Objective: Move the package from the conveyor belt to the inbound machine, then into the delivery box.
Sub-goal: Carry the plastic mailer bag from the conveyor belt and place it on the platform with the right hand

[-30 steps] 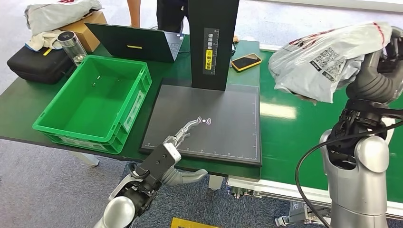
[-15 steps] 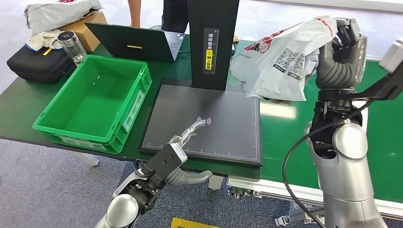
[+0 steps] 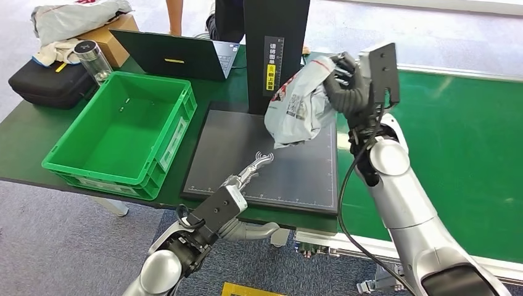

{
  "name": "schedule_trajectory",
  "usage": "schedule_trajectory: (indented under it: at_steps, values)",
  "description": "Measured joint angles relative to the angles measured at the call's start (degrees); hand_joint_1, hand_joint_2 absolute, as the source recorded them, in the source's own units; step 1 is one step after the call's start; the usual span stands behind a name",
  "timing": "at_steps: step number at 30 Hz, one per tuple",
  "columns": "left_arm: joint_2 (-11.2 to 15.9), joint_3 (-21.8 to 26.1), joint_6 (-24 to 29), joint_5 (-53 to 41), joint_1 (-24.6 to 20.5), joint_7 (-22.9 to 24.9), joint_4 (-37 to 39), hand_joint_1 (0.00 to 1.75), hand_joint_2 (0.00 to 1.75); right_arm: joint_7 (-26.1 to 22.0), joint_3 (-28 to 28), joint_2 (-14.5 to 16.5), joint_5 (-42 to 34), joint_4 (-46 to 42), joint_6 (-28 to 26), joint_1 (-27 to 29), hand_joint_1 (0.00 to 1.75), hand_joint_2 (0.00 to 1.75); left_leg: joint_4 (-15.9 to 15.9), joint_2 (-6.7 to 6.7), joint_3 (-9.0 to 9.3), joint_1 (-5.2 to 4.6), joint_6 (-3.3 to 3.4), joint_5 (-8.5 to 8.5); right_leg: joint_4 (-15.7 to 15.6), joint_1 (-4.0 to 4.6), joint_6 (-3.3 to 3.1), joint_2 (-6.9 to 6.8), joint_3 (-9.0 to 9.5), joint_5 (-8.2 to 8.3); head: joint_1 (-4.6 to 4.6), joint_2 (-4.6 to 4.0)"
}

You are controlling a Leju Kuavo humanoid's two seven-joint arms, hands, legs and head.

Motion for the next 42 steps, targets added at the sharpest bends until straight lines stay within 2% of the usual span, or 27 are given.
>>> schedule_trajectory:
  at_steps: [9, 32, 33, 36, 37, 42]
  values:
    - [0.03, -0.09, -0.33, 0.59, -0.45, 0.01, 0.76, 0.00, 1.75, 0.29, 5.14, 1.90, 0.66, 8.59, 0.94, -1.38, 1.75, 1.75, 0.01, -0.02, -0.03, -0.01, 0.00, 0.00, 0.00, -0.01, 0.00, -0.02, -0.02, 0.00, 0.01, 0.01]
    - [0.40, -1.55, 0.47, 1.70, -0.86, 0.20, 1.78, 0.00, 1.75, 5.77, 13.96, 2.52, -1.39, 16.62, 10.21, -5.57, 1.75, 1.75, 0.01, 0.00, 0.02, 0.00, 0.00, 0.00, 0.00, -0.01, 0.00, 0.00, 0.01, 0.00, 0.01, 0.01]
    - [0.44, -1.55, 0.55, 1.74, -0.84, 0.24, 1.78, 0.00, 1.75, 5.91, 14.24, 2.57, -1.45, 16.75, 10.23, -5.61, 1.64, 1.75, 0.01, 0.00, 0.02, 0.00, 0.00, 0.00, 0.00, -0.01, 0.00, 0.00, 0.00, 0.00, 0.01, 0.01]
    - [0.60, -1.56, 0.69, 1.78, -0.77, 0.32, 1.78, 0.00, 1.75, 6.58, 14.89, 2.63, -1.67, 17.00, 10.47, -5.68, 0.33, 1.75, 0.01, 0.00, 0.02, 0.00, 0.00, 0.00, 0.00, -0.01, 0.00, 0.00, 0.00, 0.00, 0.01, 0.01]
    - [0.65, -1.57, 0.71, 1.79, -0.75, 0.33, 1.78, 0.00, 1.75, 6.80, 15.01, 2.63, -1.73, 17.06, 10.64, -5.73, 0.00, 1.75, 0.01, 0.00, 0.02, 0.00, 0.00, 0.00, 0.00, 0.00, 0.00, 0.00, 0.00, 0.00, 0.01, 0.01]
    - [0.88, -1.61, 0.80, 1.82, -0.72, 0.35, 1.78, 0.00, 1.75, 7.29, 15.35, 2.53, -3.14, 16.92, 11.36, -6.20, 0.00, 1.75, 0.01, 0.00, 0.04, 0.00, 0.00, 0.00, 0.00, -0.01, 0.00, 0.00, 0.00, 0.00, 0.00, 0.01]
